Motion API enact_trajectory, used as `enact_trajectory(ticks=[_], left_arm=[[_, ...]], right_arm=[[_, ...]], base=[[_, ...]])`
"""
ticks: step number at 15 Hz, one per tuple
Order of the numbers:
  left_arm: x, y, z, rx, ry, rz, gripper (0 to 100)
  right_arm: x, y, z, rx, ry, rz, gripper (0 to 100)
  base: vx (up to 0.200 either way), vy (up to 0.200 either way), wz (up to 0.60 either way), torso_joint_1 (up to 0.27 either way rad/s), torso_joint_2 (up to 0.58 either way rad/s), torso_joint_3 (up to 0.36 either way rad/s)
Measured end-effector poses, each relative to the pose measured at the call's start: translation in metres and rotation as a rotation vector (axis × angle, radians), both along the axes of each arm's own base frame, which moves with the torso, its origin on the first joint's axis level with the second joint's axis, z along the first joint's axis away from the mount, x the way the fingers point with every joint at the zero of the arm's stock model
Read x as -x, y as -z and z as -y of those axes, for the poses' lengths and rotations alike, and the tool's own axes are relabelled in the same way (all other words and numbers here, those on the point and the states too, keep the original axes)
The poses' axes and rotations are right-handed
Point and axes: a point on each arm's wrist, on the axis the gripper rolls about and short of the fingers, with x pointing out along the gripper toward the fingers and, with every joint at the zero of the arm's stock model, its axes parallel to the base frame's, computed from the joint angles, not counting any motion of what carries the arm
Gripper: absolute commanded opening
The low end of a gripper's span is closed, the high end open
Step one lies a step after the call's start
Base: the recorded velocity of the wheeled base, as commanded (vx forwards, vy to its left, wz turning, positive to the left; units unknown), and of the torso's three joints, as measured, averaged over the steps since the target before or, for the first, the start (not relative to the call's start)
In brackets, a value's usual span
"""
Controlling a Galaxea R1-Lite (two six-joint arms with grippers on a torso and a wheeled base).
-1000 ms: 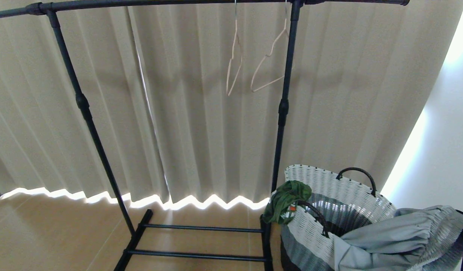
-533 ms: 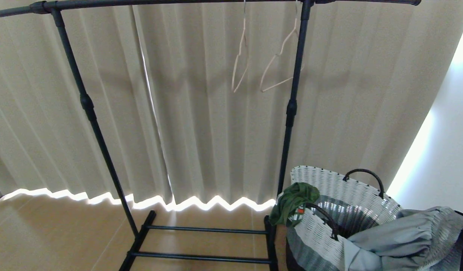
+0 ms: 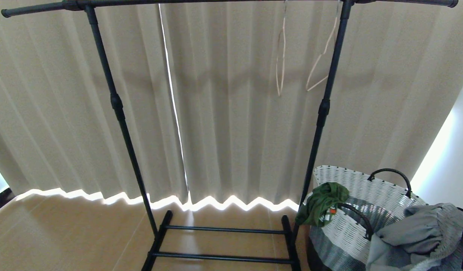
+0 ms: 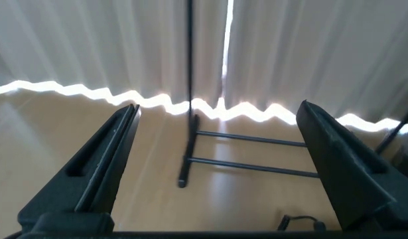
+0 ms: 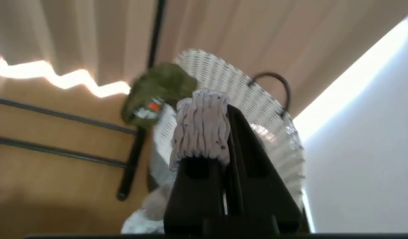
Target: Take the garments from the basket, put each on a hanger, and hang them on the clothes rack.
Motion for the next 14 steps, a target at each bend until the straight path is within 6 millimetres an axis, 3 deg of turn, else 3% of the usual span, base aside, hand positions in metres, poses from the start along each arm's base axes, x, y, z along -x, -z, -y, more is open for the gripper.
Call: enact_trajectory(ticks=[7,9,14], left_arm=[[0.0,0.001,0.0,-0.043,0.02,-0.008,100],[0.0,-0.002,0.002,-0.064,0.102,0.019,100],[0.007,-0.044,0.009,-0.1,0.483,0.266,100]], right_arm=[[-0.004,-0.016,-0.003,-0.027,-0.066,0.05,0],[-0.005,-0.023,-0.005,-0.035,-0.118,0.046,0],[-0.007,-0.056,-0.014,-0.061,-0.239,0.094,0]], base=[[0.0,0.0,0.0,0.0,0.0,0.0],[0.0,0.0,0.0,0.0,0.0,0.0],[0.0,0.0,0.0,0.0,0.0,0.0]])
